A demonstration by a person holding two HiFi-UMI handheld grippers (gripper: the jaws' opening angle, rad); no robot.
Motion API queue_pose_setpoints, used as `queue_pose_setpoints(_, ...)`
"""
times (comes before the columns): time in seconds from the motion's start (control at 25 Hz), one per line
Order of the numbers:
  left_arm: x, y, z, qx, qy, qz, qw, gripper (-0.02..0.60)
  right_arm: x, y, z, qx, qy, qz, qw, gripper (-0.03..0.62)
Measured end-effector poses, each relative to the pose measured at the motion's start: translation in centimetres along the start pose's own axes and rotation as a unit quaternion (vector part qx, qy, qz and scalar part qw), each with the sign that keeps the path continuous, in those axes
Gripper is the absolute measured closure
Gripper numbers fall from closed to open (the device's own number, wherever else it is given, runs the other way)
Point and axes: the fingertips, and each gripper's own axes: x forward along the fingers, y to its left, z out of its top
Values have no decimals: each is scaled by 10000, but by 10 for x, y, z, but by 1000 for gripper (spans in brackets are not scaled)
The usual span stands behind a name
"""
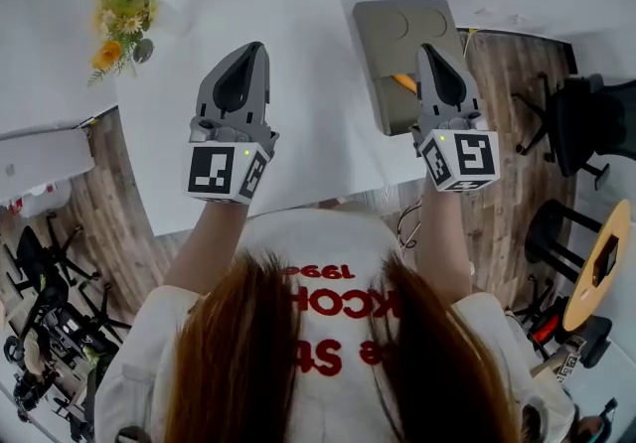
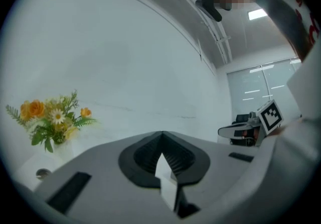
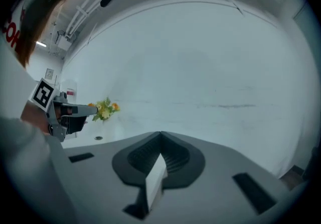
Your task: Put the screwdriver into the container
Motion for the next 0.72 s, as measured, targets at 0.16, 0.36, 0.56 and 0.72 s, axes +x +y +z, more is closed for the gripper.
queue_pose_setpoints(0.16,-6,5,22,95,-278,90,9995,575,-9,9,32,-53,-433,-27,9990,589)
queue_pose_setpoints(0.36,-16,15,38,158,-488,242,9984,575,-10,26,61,-271,-740,29,9969,589)
queue_pose_setpoints(0.56,-27,24,48,217,-611,454,9969,575,-3,45,75,-336,-876,308,9951,589)
queue_pose_setpoints(0.72,-39,32,57,291,-696,700,9947,575,5,63,86,-410,-976,620,9924,589)
